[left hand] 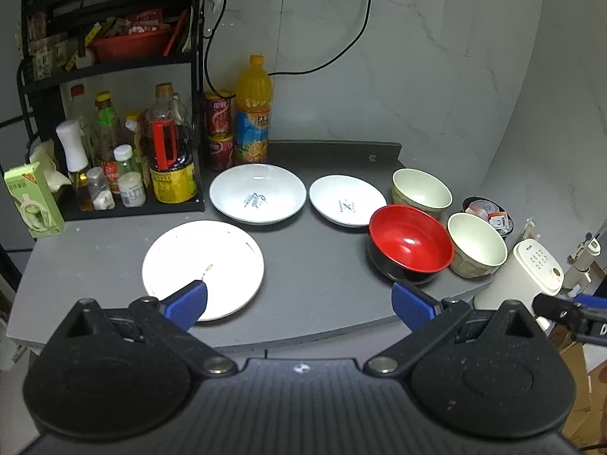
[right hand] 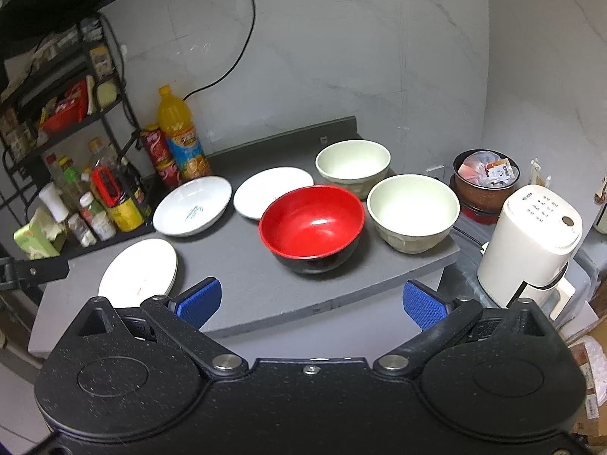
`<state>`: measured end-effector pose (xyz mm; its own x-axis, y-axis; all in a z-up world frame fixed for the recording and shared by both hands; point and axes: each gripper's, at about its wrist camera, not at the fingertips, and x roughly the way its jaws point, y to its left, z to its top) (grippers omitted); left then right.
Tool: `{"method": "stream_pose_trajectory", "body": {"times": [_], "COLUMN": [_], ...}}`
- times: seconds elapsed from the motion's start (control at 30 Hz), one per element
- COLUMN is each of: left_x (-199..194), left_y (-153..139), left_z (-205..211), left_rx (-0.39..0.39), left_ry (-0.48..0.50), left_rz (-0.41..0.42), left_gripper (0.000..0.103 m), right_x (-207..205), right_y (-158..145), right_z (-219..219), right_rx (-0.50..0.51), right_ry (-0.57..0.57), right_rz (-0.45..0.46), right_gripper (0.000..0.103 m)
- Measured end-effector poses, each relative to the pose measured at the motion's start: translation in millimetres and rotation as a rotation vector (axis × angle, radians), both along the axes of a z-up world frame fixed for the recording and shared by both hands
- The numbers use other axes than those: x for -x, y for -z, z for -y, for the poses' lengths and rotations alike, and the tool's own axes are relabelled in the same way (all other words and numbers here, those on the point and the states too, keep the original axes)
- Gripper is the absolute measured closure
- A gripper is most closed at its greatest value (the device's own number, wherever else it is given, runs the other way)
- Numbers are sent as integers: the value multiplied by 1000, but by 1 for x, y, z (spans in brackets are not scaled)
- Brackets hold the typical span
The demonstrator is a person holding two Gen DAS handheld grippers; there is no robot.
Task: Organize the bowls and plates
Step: 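Reach the right gripper to the large cream bowl rim and close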
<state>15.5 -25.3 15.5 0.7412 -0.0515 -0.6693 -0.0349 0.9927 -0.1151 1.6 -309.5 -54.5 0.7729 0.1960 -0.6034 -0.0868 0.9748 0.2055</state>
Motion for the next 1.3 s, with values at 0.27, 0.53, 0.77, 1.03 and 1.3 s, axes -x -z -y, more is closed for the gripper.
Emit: {"method": "stream_pose_trajectory", "body": {"times": [0.27,0.53,0.77,1.03,1.3], "left_x": [-22,-69,-127,-198,-258], "left_y": [-1,7,13,19,34], "left_z": [7,25,46,68,89], "left_rx": [29,30,32,47,55], "left_ry": [-5,16,80,149,215], "left_rz": [3,5,-4,-38,-99], "left_gripper": [1,1,1,1,3], "right_x": [-24,-67,-104,-141,-171], "right_y": [6,12,14,23,34], "right_z": [15,30,43,59,72], "right_rx": [-1,-7,-22,-47,-31], "right_ry": [53,76,149,230,347], "right_rz": [-3,-41,-54,-86,-114], "right_gripper": [0,0,0,0,0]}}
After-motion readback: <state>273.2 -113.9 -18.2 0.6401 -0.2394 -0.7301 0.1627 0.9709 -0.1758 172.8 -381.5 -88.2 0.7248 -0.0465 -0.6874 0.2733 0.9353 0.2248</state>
